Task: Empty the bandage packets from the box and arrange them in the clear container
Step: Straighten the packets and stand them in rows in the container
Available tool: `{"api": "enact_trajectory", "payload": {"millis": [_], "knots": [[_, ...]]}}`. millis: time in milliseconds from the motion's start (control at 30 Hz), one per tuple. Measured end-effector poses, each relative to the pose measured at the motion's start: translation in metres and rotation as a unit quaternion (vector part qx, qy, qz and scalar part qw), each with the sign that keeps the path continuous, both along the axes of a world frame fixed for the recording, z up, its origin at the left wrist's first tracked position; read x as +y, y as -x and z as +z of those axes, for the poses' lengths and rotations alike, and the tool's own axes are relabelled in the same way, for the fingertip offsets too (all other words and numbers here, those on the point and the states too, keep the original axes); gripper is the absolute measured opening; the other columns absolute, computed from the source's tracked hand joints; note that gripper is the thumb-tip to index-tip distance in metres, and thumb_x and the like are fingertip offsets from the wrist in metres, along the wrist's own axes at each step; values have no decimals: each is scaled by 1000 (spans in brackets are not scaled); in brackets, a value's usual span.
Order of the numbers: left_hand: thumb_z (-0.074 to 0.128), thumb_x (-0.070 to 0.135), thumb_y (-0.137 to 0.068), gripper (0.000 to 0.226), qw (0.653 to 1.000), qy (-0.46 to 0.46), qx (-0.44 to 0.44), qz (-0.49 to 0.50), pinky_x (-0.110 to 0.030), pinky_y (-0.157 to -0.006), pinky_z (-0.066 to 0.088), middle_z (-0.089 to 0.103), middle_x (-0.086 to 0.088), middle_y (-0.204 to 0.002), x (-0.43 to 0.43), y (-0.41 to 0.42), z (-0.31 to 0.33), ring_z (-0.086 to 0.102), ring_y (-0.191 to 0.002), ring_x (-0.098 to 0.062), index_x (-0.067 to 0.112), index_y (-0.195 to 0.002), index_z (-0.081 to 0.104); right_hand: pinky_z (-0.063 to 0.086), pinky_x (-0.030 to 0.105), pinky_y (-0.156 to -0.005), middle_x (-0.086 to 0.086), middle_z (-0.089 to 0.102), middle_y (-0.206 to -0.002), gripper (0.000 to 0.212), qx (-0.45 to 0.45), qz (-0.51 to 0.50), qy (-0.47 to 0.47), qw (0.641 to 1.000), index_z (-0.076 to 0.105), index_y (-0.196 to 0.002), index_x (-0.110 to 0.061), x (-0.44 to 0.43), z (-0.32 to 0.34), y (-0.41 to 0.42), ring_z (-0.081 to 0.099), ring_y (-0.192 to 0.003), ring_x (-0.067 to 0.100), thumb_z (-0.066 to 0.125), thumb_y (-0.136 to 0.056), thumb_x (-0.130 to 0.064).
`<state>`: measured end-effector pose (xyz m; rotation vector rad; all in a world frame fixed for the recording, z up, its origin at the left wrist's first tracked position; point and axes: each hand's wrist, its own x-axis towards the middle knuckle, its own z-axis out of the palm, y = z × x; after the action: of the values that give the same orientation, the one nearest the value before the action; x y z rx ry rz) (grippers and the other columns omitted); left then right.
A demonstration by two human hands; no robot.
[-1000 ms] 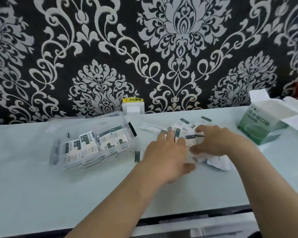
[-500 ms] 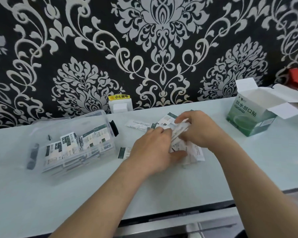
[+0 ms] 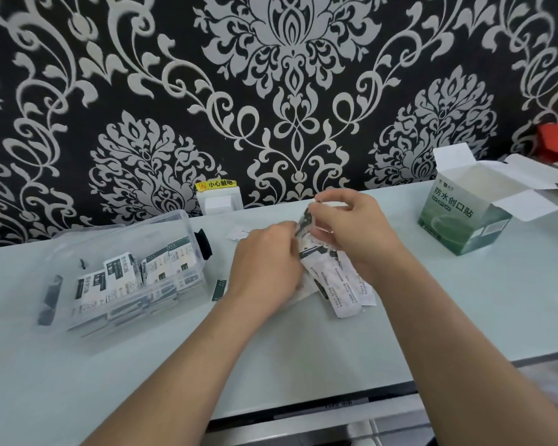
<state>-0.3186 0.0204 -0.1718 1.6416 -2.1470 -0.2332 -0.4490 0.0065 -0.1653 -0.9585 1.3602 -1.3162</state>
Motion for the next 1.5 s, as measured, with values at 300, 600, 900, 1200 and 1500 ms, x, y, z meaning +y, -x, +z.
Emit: {"api": "enact_trajectory", "payload": {"millis": [300, 600, 900, 1200, 1500], "knots": [[51, 12, -99, 20, 813, -239, 531, -18, -31, -64, 56, 74, -7, -88, 0, 2, 11, 70, -71, -20, 19, -111, 65, 56, 40, -70, 24, 70, -101, 27, -147, 171, -33, 974, 66, -112, -8, 7, 3, -14, 64, -80, 29, 47, -102, -23], [62, 37, -85, 33, 979, -122, -135, -92, -32, -78, 45, 57, 6, -102, 3, -29, 14, 54, -100, -17, 31, -116, 52, 58, 36, -71, 9, 69, -73, 28, -147, -25, -19, 989, 59, -104, -5, -6, -1, -13, 70, -66, 20, 35, -105, -20], [51, 17, -87, 23, 946, -12, -288, -145, -31, -65, 30, 58, 1, -110, 22, -10, 8, 44, -109, -21, 21, -109, 56, 36, 22, -43, 3, 46, -62, 24, -109, 5, -76, 991, 59, -100, -8, -7, -2, -26, 39, -47, 13, 39, -101, -21], [52, 3, -86, 28, 946, 22, -311, -90, -31, -71, 32, 64, -7, -105, 24, 12, 0, 51, -107, -27, 15, -110, 59, 30, 22, -43, 2, 44, -60, 18, -116, -9, -115, 986, 60, -100, -11, -7, -4, -14, 35, -46, 12, 47, -96, -21], [58, 27, -94, 16, 997, 27, 68, -17, -33, -74, 51, 73, 2, -86, 8, -12, 21, 65, -83, -21, 26, -95, 74, 29, 18, -40, 2, 45, -60, 30, -208, 18, -116, 971, 62, -94, -10, -1, 1, -2, 33, -46, 11, 45, -100, -34]]}}
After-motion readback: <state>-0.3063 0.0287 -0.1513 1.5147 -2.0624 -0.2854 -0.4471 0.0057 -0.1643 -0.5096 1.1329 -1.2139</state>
